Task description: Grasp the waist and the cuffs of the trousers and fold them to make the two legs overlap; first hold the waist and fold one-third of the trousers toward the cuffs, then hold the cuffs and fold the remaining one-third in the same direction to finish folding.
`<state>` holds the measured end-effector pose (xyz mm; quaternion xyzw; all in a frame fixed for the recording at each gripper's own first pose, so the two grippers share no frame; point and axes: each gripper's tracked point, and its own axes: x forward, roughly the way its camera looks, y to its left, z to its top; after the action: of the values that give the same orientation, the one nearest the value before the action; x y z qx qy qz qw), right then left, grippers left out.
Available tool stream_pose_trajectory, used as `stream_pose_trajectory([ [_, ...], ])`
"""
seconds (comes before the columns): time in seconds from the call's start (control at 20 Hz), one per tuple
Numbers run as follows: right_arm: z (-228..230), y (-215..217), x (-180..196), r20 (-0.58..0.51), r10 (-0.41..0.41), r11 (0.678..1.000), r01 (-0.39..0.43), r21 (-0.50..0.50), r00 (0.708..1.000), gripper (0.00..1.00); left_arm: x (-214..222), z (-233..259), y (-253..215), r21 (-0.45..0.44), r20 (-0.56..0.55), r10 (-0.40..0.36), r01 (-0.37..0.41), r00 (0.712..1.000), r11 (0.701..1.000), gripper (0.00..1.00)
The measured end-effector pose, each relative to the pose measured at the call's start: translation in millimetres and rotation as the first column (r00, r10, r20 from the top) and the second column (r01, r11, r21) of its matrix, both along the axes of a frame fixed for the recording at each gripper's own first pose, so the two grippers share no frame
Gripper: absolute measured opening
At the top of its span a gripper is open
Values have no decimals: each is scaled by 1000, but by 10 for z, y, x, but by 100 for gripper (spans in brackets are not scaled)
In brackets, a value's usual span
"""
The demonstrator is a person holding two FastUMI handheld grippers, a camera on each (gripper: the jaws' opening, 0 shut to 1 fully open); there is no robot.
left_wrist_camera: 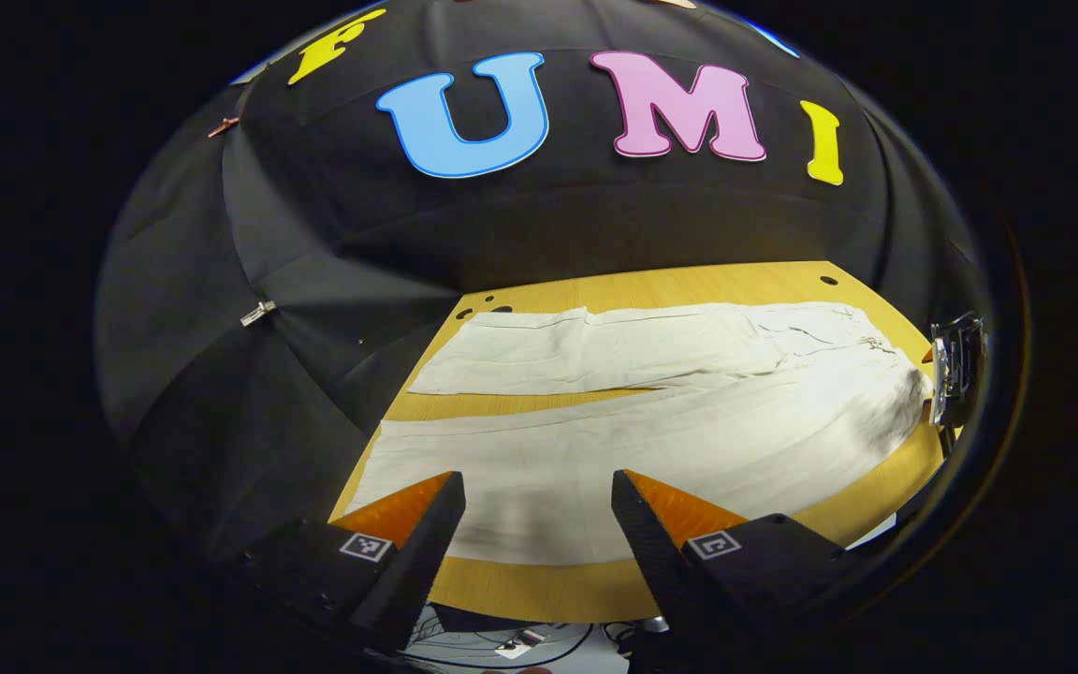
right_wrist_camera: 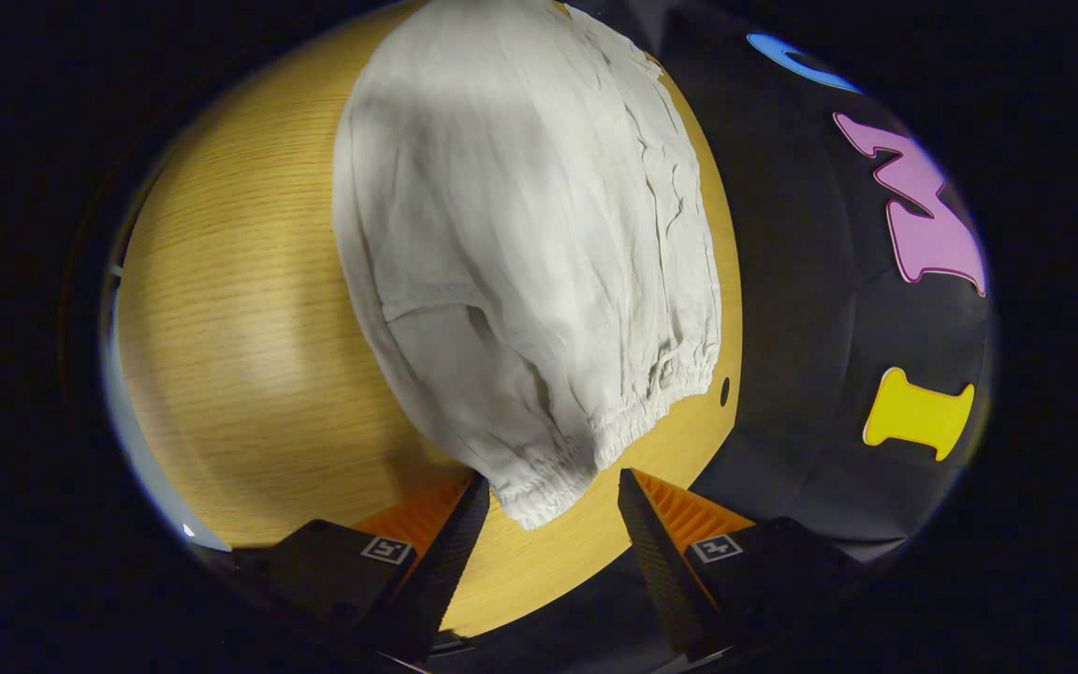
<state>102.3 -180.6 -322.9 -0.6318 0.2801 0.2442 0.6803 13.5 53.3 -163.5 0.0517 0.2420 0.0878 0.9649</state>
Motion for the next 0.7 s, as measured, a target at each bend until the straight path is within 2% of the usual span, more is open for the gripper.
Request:
stream_pose_trajectory([
  [0.1, 3, 5, 45, 16, -9, 1000, 10, -14, 1000, 91, -5, -15, 2, -4, 0, 5, -5, 1000, 1000, 99],
  [0.2, -82, -19, 18, -13, -32, 999, 32, -26, 999, 88, -8, -30, 23, -10, -2, 13, -13, 1000, 1000, 99],
  [0.25, -71, -21, 10, -7, -37, 999, 37, -33, 999, 75, -15, -40, 60, -4, -1, 23, -23, 1000, 1000, 98],
  [0.4, -140, -35, -18, -48, -61, 998, 59, -31, 997, 61, -39, -68, 293, 26, -3, 69, -69, 998, 997, 98],
  [0.45, -167, -27, -24, -69, -62, 998, 61, -28, 996, 45, -60, -83, 381, 27, -6, 87, -87, 996, 996, 99],
  [0.5, -156, -33, -42, -77, -69, 997, 68, -23, 995, 44, -75, -96, 476, 28, -9, 102, -102, 995, 994, 99],
  [0.55, -207, -51, -52, -102, -81, 997, 80, -17, 991, 27, -102, -101, 562, 34, -10, 117, -117, 993, 993, 99],
  [0.6, -188, -22, -15, -99, -85, 996, 84, -12, 991, 22, -120, -111, 662, 43, -14, 133, -132, 991, 990, 99],
  [0.65, -135, -2, -20, -104, -90, 996, 89, -14, 990, 12, -149, -128, 762, 53, -15, 148, -147, 989, 988, 99],
  [0.7, -182, -18, -8, -117, -98, 995, 97, -9, 988, 23, -179, -127, 853, 61, -15, 160, -159, 987, 985, 99],
])
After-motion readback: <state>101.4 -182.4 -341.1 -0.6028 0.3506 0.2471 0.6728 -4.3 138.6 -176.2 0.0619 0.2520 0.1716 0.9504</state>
